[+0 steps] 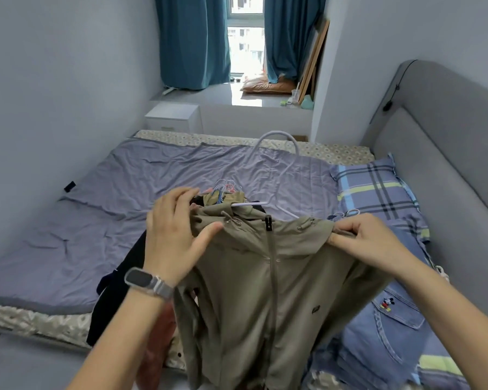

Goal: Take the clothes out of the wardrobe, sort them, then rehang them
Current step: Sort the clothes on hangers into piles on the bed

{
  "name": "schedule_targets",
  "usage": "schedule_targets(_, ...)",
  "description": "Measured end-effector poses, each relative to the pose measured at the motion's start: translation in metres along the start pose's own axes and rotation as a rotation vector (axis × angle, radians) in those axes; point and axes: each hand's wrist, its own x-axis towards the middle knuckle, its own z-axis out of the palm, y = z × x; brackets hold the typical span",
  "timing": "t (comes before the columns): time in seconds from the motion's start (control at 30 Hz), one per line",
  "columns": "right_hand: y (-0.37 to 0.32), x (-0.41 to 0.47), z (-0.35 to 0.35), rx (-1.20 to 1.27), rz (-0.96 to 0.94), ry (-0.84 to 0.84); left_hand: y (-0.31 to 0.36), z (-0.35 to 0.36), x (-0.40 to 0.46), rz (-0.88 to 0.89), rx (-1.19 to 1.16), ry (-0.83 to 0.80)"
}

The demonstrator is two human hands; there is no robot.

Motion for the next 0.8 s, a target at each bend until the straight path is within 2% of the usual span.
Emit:
schedule_targets(0.07,-0.008,0.001,-0.006,-0.022,0.006,-0.002,-0.002,-0.007,0.016,0.112,-0.028,-0.191)
schedule_targets(0.13,-0.012,0.003,-0.012,-0.093,0.002,0.030,-0.001,-0.007,0.026,0.115,-0.184,-0.334)
schedule_targets(0.23,-0.013,0.000,-0.015,-0.211,-0.047,0.142,0.002,-0.005,0.032,-0.023,-0.494,-0.284)
schedule_targets(0.3,-0.010,-0.006,-0.015,-0.367,-0.115,0.220,0.007,-0.001,0.033,-0.045,-0.541,-0.255)
schedule_targets(0.33,-0.007,-0.009,-0.014,-0.476,-0.126,0.209,0.009,0.000,0.033,-0.048,-0.556,-0.259)
schedule_targets(0.4,-0.002,-0.015,-0.016,-0.610,-0.072,0.084,0.011,0.004,0.034,-0.042,-0.580,-0.291)
schedule_targets(0.47,0.000,-0.022,-0.023,-0.483,-0.047,0.003,0.014,0.009,0.033,-0.026,-0.617,-0.316)
schedule_targets(0.53,-0.005,-0.033,-0.027,-0.222,-0.065,0.067,0.019,0.015,0.033,-0.028,-0.667,-0.319)
schedule_targets(0.6,-0.007,-0.043,-0.028,-0.072,-0.031,0.122,0.026,0.024,0.031,-0.035,-0.700,-0.332)
schedule_targets(0.8,0.004,-0.068,-0.022,-0.103,0.070,0.196,0.058,0.053,0.021,0.035,-0.761,-0.485)
